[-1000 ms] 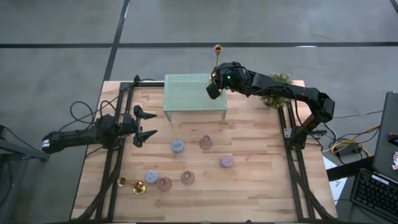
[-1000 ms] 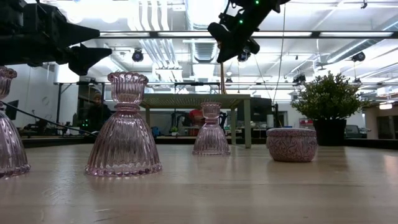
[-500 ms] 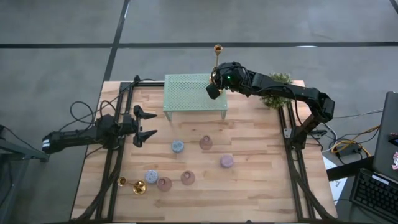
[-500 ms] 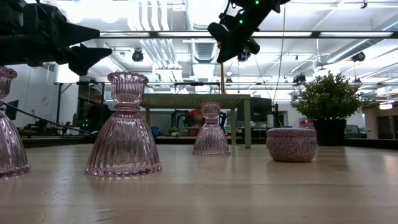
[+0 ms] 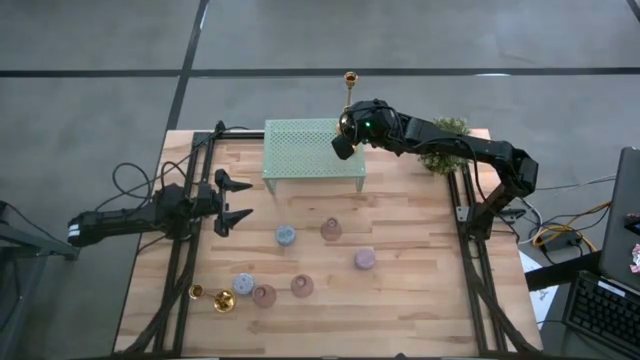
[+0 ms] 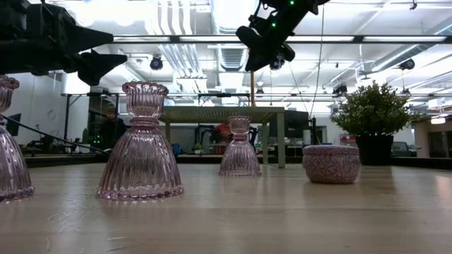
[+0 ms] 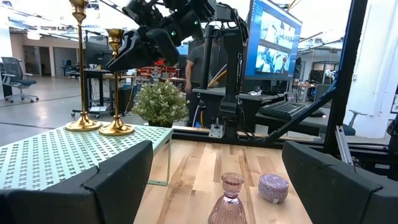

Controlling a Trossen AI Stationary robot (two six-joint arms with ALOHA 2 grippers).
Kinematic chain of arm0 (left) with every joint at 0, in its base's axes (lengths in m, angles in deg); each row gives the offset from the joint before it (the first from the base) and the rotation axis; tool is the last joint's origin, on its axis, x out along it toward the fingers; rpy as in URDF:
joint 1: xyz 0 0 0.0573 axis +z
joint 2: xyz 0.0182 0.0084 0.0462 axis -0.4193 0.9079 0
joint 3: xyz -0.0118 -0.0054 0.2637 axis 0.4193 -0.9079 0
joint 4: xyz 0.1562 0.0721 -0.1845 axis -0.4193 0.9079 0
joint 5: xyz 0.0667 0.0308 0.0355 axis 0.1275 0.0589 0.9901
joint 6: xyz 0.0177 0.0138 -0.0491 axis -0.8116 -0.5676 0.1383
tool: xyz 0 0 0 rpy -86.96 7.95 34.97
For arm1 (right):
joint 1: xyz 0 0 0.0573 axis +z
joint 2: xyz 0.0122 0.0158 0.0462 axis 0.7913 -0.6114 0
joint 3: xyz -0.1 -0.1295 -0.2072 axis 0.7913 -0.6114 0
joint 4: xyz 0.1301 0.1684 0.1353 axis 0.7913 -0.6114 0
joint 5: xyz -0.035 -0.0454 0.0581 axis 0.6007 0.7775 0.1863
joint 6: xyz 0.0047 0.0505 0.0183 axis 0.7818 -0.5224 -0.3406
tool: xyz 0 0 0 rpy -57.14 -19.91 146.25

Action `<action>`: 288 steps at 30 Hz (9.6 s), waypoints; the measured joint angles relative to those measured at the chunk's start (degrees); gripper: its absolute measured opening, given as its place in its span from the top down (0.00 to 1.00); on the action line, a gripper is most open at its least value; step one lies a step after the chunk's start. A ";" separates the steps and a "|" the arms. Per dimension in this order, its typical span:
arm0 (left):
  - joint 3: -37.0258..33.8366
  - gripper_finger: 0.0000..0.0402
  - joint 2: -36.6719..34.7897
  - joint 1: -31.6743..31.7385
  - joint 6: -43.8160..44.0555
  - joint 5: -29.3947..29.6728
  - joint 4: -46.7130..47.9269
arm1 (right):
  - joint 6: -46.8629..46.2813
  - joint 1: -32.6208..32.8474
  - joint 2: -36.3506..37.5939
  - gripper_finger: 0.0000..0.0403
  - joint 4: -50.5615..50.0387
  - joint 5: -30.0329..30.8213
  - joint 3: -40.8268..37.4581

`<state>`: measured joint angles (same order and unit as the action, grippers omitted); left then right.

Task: Pick & Place candle stick holders
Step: Put the top gold candle holder aligned with the other gold candle holder on the shelf, then put the gold candle holder aligned with the other gold candle holders on the shelf

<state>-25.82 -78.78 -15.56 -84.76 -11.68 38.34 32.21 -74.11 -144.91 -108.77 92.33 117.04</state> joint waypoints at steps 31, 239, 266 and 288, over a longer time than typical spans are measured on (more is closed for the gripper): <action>0.94 0.10 -0.07 -0.02 35.23 -3.57 -6.52 | 0.13 2.49 8.95 0.47 -10.01 -0.17 0.35; 56.74 0.94 32.06 -39.38 18.89 13.86 53.27 | -24.90 30.14 2.91 0.83 19.84 -12.45 0.11; 71.91 0.94 46.96 -25.00 16.17 13.22 52.89 | -19.01 31.34 -7.59 0.50 28.89 -15.44 2.78; 73.31 0.94 50.98 -24.61 16.31 11.49 48.90 | -17.74 31.43 -11.65 0.64 28.65 -15.15 6.78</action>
<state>47.48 -27.80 -40.17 -68.45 -0.19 87.24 14.48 -42.68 -156.56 -80.12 77.18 123.81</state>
